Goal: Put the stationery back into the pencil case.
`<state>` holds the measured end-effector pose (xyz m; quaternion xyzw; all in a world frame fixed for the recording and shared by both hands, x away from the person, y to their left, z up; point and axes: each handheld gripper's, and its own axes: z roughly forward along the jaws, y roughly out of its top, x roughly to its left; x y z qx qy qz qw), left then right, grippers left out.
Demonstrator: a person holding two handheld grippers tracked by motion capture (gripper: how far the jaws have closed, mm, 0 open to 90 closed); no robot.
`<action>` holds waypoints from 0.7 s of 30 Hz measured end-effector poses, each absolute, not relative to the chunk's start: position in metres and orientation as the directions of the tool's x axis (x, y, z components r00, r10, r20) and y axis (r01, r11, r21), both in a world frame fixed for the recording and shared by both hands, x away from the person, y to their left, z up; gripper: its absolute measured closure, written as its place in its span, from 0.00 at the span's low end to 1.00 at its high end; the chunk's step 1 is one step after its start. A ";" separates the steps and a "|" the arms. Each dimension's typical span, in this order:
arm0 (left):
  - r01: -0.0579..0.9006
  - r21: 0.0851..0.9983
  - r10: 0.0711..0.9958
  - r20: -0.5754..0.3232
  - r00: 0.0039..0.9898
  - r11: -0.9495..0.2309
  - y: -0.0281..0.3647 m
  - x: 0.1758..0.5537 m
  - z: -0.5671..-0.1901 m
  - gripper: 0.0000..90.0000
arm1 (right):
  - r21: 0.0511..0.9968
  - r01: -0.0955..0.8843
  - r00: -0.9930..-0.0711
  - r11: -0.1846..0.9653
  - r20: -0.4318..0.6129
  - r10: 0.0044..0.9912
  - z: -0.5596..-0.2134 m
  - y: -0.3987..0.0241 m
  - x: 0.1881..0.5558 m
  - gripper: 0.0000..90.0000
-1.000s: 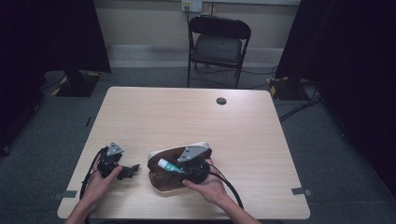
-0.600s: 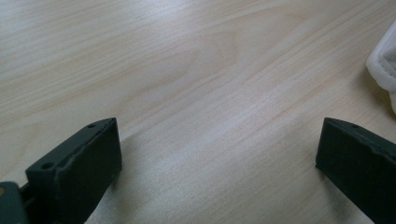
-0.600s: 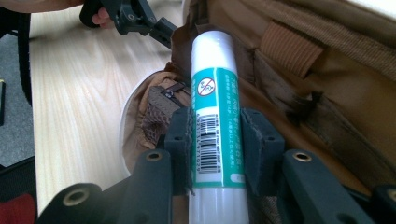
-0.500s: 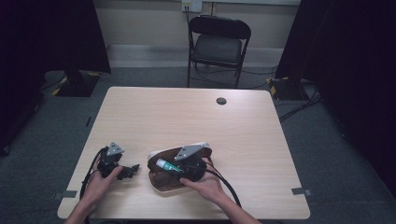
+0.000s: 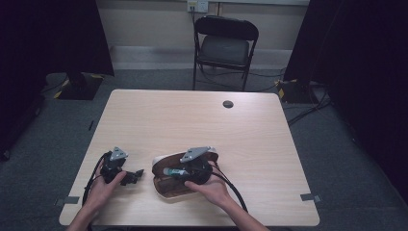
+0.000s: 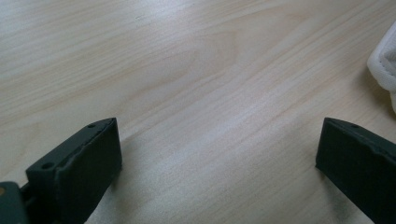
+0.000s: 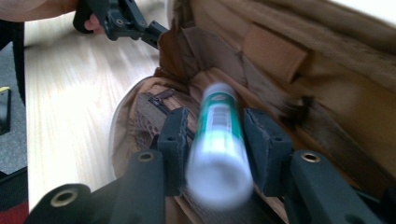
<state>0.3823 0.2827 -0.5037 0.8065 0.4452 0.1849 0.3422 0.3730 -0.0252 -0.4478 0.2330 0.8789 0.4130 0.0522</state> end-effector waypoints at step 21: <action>0.592 0.717 0.845 -0.007 0.535 -0.369 0.283 0.382 -0.504 0.00 | 0.740 0.402 -0.850 0.539 0.082 0.520 -0.445 -0.055 0.372 0.64</action>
